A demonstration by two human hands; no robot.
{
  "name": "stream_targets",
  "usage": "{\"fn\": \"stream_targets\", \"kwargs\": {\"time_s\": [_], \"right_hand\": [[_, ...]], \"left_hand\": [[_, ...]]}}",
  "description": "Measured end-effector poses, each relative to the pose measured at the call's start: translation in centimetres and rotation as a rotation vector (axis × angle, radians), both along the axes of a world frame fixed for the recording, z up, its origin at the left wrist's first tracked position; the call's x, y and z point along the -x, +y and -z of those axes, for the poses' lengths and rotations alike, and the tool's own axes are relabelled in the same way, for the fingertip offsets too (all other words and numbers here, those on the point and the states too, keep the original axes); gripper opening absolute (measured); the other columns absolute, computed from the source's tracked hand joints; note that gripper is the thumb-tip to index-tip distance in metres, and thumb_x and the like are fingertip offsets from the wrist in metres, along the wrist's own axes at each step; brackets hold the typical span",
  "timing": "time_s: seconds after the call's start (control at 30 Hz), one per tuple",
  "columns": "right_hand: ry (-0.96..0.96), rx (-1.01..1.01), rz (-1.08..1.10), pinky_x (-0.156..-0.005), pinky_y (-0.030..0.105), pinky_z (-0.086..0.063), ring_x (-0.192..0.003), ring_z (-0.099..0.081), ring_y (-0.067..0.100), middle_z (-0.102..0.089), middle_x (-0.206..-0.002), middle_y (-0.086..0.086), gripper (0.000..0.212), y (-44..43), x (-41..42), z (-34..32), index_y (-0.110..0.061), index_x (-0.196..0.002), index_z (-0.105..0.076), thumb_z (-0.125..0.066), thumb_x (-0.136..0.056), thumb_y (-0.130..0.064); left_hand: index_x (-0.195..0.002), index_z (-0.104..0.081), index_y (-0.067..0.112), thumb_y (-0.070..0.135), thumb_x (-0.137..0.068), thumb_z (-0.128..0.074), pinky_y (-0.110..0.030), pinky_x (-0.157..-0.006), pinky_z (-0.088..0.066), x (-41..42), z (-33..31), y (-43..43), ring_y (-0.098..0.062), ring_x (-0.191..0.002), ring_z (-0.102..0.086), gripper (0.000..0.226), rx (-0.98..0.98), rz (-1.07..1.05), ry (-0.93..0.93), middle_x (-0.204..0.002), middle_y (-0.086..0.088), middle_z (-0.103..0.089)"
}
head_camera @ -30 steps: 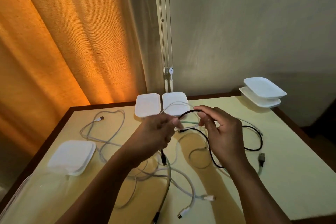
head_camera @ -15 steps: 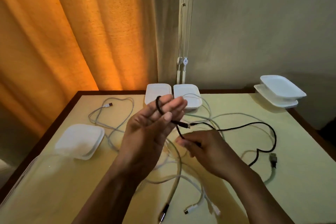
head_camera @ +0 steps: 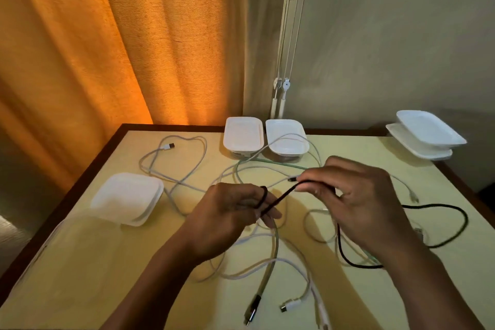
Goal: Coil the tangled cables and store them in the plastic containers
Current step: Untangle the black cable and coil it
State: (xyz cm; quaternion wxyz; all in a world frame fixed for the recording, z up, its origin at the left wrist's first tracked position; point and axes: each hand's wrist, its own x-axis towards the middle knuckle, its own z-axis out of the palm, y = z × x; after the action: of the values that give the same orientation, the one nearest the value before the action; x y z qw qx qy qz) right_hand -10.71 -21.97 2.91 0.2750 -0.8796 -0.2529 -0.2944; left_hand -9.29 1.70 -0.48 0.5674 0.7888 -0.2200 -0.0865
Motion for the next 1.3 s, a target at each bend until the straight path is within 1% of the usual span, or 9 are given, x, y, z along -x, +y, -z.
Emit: {"fn": "stream_targets", "kwargs": {"time_s": [0.2,0.4,0.47,0.57,0.67,0.77,0.97,1.13,1.3], "right_hand": [[-0.099,-0.138,-0.014,-0.071,0.009,-0.038,-0.073,-0.056,-0.004,-0.059,-0.083,-0.021,0.012,0.2,-0.6,-0.5,-0.012,-0.090,-0.082,-0.084,-0.080,-0.018],[0.502,-0.582,-0.234,-0.065,0.012,-0.048,-0.066,-0.066,0.004,-0.072,-0.073,-0.011,0.005,1.2,-1.2,2.1,-0.023,-0.084,-0.080,-0.076,-0.087,-0.024],[0.581,-0.464,-0.250,-0.067,0.013,-0.051,-0.069,-0.067,-0.004,-0.072,-0.072,-0.017,0.018,2.3,-0.8,3.1,-0.029,-0.078,-0.078,-0.065,-0.088,-0.021],[0.568,-0.164,-0.212,-0.067,0.027,-0.049,-0.065,-0.065,0.007,-0.068,-0.065,-0.008,0.029,3.1,-0.3,3.8,-0.024,-0.071,-0.071,-0.062,-0.097,-0.032],[0.634,-0.033,-0.180,-0.069,0.036,-0.052,-0.067,-0.062,0.008,-0.068,-0.069,-0.012,0.019,2.6,0.0,3.8,-0.028,-0.094,-0.075,-0.059,-0.101,-0.037],[0.567,0.133,-0.147,-0.066,0.042,-0.051,-0.069,-0.061,0.008,-0.068,-0.075,-0.009,0.020,2.2,0.7,3.2,-0.033,-0.093,-0.068,-0.053,-0.103,-0.042],[0.328,0.208,-0.073,-0.067,0.038,-0.053,-0.077,-0.062,0.008,-0.069,-0.084,-0.013,0.034,1.8,1.7,1.6,-0.030,-0.099,-0.072,-0.045,-0.099,-0.049],[0.062,0.098,-0.050,-0.063,0.036,-0.054,-0.073,-0.062,0.011,-0.070,-0.082,-0.010,0.018,-0.8,1.4,-0.6,-0.021,-0.092,-0.079,-0.068,-0.091,-0.035],[-0.098,-0.064,-0.029,-0.069,0.017,-0.044,-0.075,-0.056,0.000,-0.067,-0.081,-0.010,0.012,-1.3,0.5,-0.9,-0.014,-0.089,-0.082,-0.082,-0.084,-0.024]], "left_hand": [[-0.104,-0.070,0.005,0.001,-0.100,-0.058,-0.034,-0.075,-0.056,1.1,-0.4,-1.7,-0.027,-0.078,-0.072,0.013,0.019,0.203,0.101,-0.092,-0.007,-0.078],[-0.112,-0.069,-0.001,0.004,-0.098,-0.056,-0.047,-0.089,-0.056,2.4,-1.9,-2.3,-0.035,-0.092,-0.073,0.020,0.694,0.467,0.362,-0.106,-0.023,-0.074],[-0.117,-0.070,0.004,0.009,-0.097,-0.061,-0.047,-0.098,-0.053,2.2,-1.7,-2.8,-0.032,-0.105,-0.072,0.023,0.901,0.453,0.376,-0.116,-0.020,-0.073],[-0.129,-0.065,0.000,0.005,-0.098,-0.050,-0.040,-0.105,-0.051,1.2,-2.0,-2.9,-0.035,-0.127,-0.062,0.034,1.093,0.295,0.330,-0.135,-0.023,-0.064],[-0.137,-0.052,-0.006,0.004,-0.099,-0.041,-0.038,-0.110,-0.048,0.4,-1.9,-2.6,-0.037,-0.132,-0.058,0.040,1.013,0.092,0.250,-0.139,-0.023,-0.061],[-0.135,-0.054,-0.002,0.002,-0.102,-0.044,-0.035,-0.108,-0.050,0.3,-1.5,-2.8,-0.033,-0.127,-0.064,0.035,0.844,-0.059,0.172,-0.132,-0.017,-0.068],[-0.123,-0.064,0.010,-0.007,-0.099,-0.057,-0.033,-0.096,-0.058,0.0,-0.1,-2.8,-0.012,-0.104,-0.074,0.029,0.230,-0.257,-0.129,-0.110,0.004,-0.078],[-0.110,-0.068,0.001,-0.010,-0.094,-0.051,-0.044,-0.092,-0.058,0.2,0.2,-1.4,-0.022,-0.095,-0.076,0.026,0.009,0.026,0.146,-0.098,-0.009,-0.079],[-0.111,-0.066,-0.007,-0.004,-0.098,-0.055,-0.030,-0.079,-0.054,1.3,-0.6,-2.4,-0.038,-0.093,-0.075,0.017,0.052,0.308,0.292,-0.100,-0.021,-0.077]]}}
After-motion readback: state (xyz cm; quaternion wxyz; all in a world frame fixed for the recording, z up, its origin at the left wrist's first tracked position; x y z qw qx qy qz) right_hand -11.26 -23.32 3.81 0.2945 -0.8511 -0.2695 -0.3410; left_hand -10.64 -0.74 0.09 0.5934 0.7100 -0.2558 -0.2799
